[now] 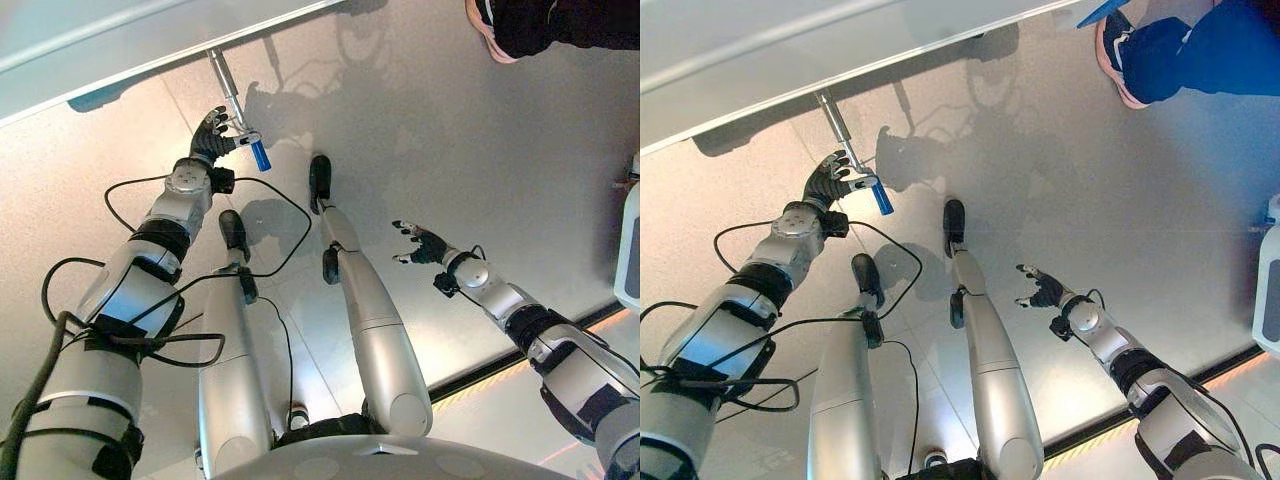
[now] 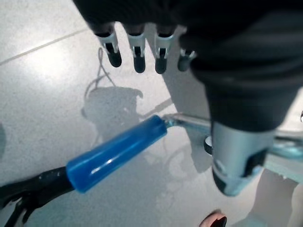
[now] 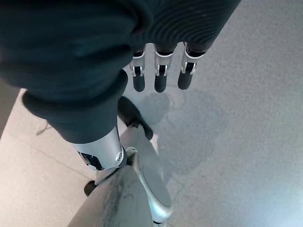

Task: Raise the hospital bed

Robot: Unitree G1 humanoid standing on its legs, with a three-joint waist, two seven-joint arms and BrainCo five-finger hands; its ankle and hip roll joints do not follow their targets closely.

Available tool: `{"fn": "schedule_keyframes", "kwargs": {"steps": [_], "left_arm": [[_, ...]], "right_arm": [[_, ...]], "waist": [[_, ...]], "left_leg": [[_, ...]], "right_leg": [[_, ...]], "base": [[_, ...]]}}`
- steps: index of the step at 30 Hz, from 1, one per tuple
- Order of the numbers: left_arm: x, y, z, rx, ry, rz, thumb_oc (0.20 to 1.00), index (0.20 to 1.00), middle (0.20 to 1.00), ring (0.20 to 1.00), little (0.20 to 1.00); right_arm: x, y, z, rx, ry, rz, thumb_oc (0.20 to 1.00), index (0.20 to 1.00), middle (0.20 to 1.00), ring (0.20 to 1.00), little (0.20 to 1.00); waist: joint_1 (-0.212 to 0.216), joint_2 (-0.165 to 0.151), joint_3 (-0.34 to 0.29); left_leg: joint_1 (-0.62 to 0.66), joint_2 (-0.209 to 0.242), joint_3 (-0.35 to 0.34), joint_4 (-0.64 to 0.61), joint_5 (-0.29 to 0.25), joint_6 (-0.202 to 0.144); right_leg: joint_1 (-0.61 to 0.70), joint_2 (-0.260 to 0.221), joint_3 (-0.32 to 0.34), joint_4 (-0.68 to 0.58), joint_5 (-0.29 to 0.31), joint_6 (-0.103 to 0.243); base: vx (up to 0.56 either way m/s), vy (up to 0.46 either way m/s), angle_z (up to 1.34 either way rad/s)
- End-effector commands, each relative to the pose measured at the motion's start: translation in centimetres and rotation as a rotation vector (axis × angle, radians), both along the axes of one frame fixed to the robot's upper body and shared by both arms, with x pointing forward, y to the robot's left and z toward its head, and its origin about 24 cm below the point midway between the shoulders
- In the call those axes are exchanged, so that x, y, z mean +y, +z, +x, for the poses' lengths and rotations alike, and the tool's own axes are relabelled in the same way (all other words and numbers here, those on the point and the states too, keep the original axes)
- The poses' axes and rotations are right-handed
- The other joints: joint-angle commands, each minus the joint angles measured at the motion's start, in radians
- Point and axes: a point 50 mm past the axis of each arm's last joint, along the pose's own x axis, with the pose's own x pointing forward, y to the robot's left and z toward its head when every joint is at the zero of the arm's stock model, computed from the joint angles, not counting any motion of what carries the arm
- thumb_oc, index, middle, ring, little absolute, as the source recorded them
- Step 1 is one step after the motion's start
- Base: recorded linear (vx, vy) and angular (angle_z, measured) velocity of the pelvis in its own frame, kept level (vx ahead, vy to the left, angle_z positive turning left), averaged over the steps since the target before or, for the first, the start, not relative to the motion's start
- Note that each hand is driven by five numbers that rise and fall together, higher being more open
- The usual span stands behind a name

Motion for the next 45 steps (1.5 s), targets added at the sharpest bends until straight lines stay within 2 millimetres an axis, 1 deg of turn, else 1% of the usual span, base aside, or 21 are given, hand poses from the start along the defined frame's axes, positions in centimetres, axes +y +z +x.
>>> {"fn": "schedule_keyframes", "kwargs": {"steps": [1, 4, 5, 6, 10, 13, 17, 19, 24, 27, 32, 37, 40, 44, 45], "left_arm": [[-0.4, 0.0, -0.1, -0.01, -0.028, -0.012, 1.0, 1.0, 1.0, 1.0, 1.0], [-0.6, -0.4, -0.1, 0.005, -0.027, -0.011, 1.0, 1.0, 1.0, 1.0, 1.0], [-0.5, -1.0, -0.2, 0.028, -0.021, 0.001, 1.0, 1.0, 1.0, 1.0, 1.0], [-0.5, -1.1, -0.2, 0.034, -0.02, 0.004, 1.0, 1.0, 1.0, 1.0, 1.0], [-0.2, -2.1, -0.4, 0.069, -0.007, 0.002, 1.0, 1.0, 1.0, 1.0, 1.0], [0.2, -2.7, -0.7, 0.089, 0.006, -0.006, 1.0, 1.0, 1.0, 1.0, 1.0], [0.3, -3.2, -0.8, 0.103, 0.005, -0.004, 1.0, 1.0, 1.0, 1.0, 1.0], [0.2, -3.3, -0.8, 0.108, 0.001, -0.002, 1.0, 1.0, 1.0, 1.0, 1.0], [-1.0, -4.2, -1.0, 0.128, -0.036, -0.013, 1.0, 1.0, 1.0, 1.0, 1.0], [-1.1, -4.4, -1.1, 0.13, -0.04, -0.027, 1.0, 1.0, 1.0, 1.0, 1.0], [-1.5, -4.7, -1.2, 0.129, -0.052, -0.05, 1.0, 1.0, 1.0, 1.0, 1.0], [-1.8, -4.4, -1.1, 0.115, -0.067, -0.062, 1.0, 1.0, 1.0, 1.0, 1.0], [-2.5, -3.8, -0.9, 0.092, -0.089, -0.066, 1.0, 1.0, 1.0, 1.0, 1.0], [-4.1, -2.7, -0.6, 0.047, -0.143, -0.081, 1.0, 1.0, 1.0, 1.0, 1.0], [-4.1, -2.7, -0.6, 0.047, -0.143, -0.08, 1.0, 1.0, 1.0, 1.0, 1.0]], "right_arm": [[-2.4, -0.6, -1.1, 0.046, -0.027, -0.071, 1.0, 1.0, 1.0, 1.0, 1.0], [-2.4, -0.6, -1.1, 0.046, -0.029, -0.074, 1.0, 1.0, 1.0, 1.0, 1.0], [-2.3, -0.4, -1.0, 0.042, -0.022, -0.072, 1.0, 1.0, 1.0, 1.0, 1.0], [-2.3, -0.4, -0.9, 0.04, -0.02, -0.071, 1.0, 1.0, 1.0, 1.0, 1.0], [-2.4, -0.2, -0.9, 0.04, -0.021, -0.071, 1.0, 1.0, 1.0, 1.0, 1.0], [-2.3, -0.1, -0.8, 0.041, -0.016, -0.072, 1.0, 1.0, 1.0, 1.0, 1.0], [-2.1, -0.1, -0.7, 0.048, -0.009, -0.073, 1.0, 1.0, 1.0, 1.0, 1.0], [-2.1, -0.1, -0.7, 0.048, -0.006, -0.074, 1.0, 1.0, 1.0, 1.0, 1.0], [-2.0, 0.0, -0.6, 0.046, -0.003, -0.082, 1.0, 1.0, 1.0, 1.0, 1.0], [-2.0, 0.0, -0.6, 0.043, -0.001, -0.081, 1.0, 1.0, 1.0, 1.0, 1.0], [-2.1, -0.2, -0.8, 0.044, -0.005, -0.086, 1.0, 1.0, 1.0, 1.0, 1.0], [-2.3, -0.4, -1.0, 0.052, -0.007, -0.094, 1.0, 1.0, 1.0, 1.0, 1.0], [-2.2, -0.5, -1.1, 0.054, 0.001, -0.095, 1.0, 1.0, 1.0, 1.0, 1.0], [-2.3, -0.6, -1.4, 0.057, 0.005, -0.104, 1.0, 1.0, 1.0, 1.0, 1.0], [-2.3, -0.6, -1.4, 0.057, 0.005, -0.104, 1.0, 1.0, 1.0, 1.0, 1.0]], "waist": [[0.021, -0.02, -0.002], [0.022, -0.02, -0.002], [0.022, -0.021, -0.002], [0.022, -0.021, -0.002], [0.023, -0.018, -0.002], [0.021, -0.022, -0.002], [0.02, -0.026, -0.002], [0.02, -0.027, -0.002], [0.018, -0.032, -0.002], [0.018, -0.037, -0.002], [0.019, -0.037, -0.002], [0.02, -0.034, -0.002], [0.019, -0.036, -0.002], [0.019, -0.037, -0.002], [0.019, -0.037, -0.002]], "left_leg": [[0.011, 0.037, -0.042, -0.12, 0.133, -0.019], [0.012, 0.034, -0.044, -0.119, 0.132, -0.018], [0.014, 0.034, -0.044, -0.122, 0.132, -0.018], [0.015, 0.034, -0.043, -0.122, 0.133, -0.019], [0.02, 0.035, -0.041, -0.115, 0.129, -0.02], [0.023, 0.037, -0.037, -0.108, 0.127, -0.02], [0.026, 0.041, -0.037, -0.109, 0.131, -0.022], [0.029, 0.042, -0.037, -0.113, 0.133, -0.022], [0.034, 0.046, -0.041, -0.129, 0.147, -0.025], [0.034, 0.048, -0.043, -0.14, 0.154, -0.025], [0.032, 0.048, -0.047, -0.142, 0.158, -0.024], [0.034, 0.047, -0.048, -0.143, 0.158, -0.024], [0.036, 0.047, -0.05, -0.144, 0.159, -0.024], [0.039, 0.044, -0.051, -0.145, 0.16, -0.025], [0.039, 0.044, -0.051, -0.145, 0.16, -0.025]], "right_leg": [[0.005, -0.051, 0.008, 0.238, -0.256, 0.146], [0.006, -0.052, 0.007, 0.241, -0.256, 0.146], [0.005, -0.051, 0.008, 0.243, -0.255, 0.145], [0.006, -0.052, 0.008, 0.244, -0.256, 0.145], [0.005, -0.052, 0.009, 0.252, -0.259, 0.142], [0.007, -0.049, 0.012, 0.255, -0.258, 0.142], [0.009, -0.046, 0.014, 0.254, -0.26, 0.141], [0.01, -0.045, 0.013, 0.253, -0.26, 0.141], [0.012, -0.044, 0.009, 0.256, -0.261, 0.139], [0.014, -0.044, 0.006, 0.251, -0.259, 0.139], [0.009, -0.044, 0.005, 0.257, -0.26, 0.138], [0.009, -0.045, 0.006, 0.26, -0.261, 0.136], [0.008, -0.045, 0.005, 0.262, -0.262, 0.136], [0.01, -0.045, 0.005, 0.265, -0.262, 0.135], [0.01, -0.045, 0.005, 0.265, -0.262, 0.135]], "base": [[0.0, 0.0, 0.0], [0.0, 0.0, 0.0], [0.0, 0.0, 0.0], [0.0, 0.0, 0.0], [0.0, 0.0, 0.0], [0.0, 0.0, 0.0], [0.0, 0.0, 0.0], [0.0, 0.0, 0.0], [-0.01, -0.013, 0.0], [0.0, 0.0, 0.0], [0.0, 0.0, 0.0], [0.0, 0.0, 0.0], [0.0, 0.0, 0.0], [0.0, 0.0, 0.0], [0.0, 0.0, 0.0]]}}
